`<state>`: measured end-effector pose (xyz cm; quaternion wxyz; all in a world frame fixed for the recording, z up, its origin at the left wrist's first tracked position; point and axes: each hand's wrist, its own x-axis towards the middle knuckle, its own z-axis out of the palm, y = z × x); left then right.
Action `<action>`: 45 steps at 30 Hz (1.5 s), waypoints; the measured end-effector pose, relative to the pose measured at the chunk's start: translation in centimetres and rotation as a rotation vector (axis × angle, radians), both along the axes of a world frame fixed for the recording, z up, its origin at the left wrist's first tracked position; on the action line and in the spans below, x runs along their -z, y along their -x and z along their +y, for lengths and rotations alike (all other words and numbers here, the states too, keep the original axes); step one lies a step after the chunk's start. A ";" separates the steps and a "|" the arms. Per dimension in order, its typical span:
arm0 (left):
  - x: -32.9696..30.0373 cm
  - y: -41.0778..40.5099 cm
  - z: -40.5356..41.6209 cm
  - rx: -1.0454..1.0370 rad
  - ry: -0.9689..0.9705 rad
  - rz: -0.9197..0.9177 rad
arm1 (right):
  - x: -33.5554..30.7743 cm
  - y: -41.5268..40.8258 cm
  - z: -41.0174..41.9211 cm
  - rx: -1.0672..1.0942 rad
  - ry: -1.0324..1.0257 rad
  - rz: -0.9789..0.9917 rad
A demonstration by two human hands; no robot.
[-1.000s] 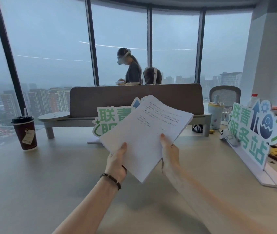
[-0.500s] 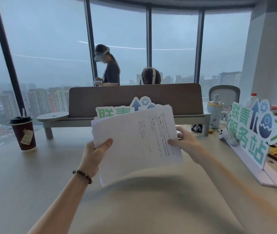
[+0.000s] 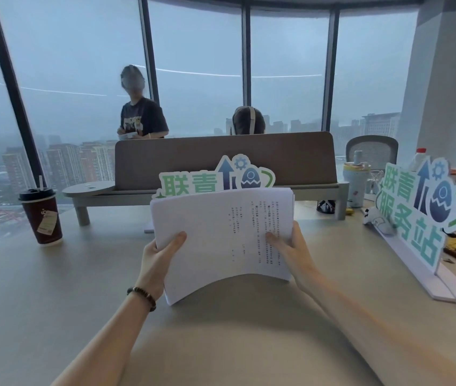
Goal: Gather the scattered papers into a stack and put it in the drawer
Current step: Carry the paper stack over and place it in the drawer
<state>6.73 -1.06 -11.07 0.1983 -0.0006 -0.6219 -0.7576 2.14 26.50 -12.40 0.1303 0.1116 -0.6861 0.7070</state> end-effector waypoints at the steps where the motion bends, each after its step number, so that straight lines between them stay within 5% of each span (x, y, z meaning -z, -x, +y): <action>1: 0.2 -0.1 0.1 0.009 0.006 0.000 | 0.1 0.1 0.0 0.001 0.012 -0.004; 13: -1.5 0.8 -0.4 -0.070 0.112 0.072 | -1.1 1.2 0.0 0.060 -0.018 0.063; 19: 0.8 0.8 -1.2 0.017 0.096 -0.055 | 2.9 1.9 -0.1 -0.039 -0.137 -0.064; 34: -0.6 1.0 -2.1 -0.003 0.215 -0.120 | 0.2 1.9 1.9 -0.154 -0.318 -0.103; 37: -0.6 0.8 -2.1 0.042 0.063 -0.166 | -1.2 1.9 2.8 -0.149 -0.135 -0.209; 43: -1.5 0.9 2.1 0.021 -0.179 -0.161 | -3.6 1.2 0.0 -0.042 0.798 -0.460; 45: -1.7 0.9 4.1 -0.011 -0.233 -0.150 | -4.1 0.6 -2.2 -0.072 0.898 -0.482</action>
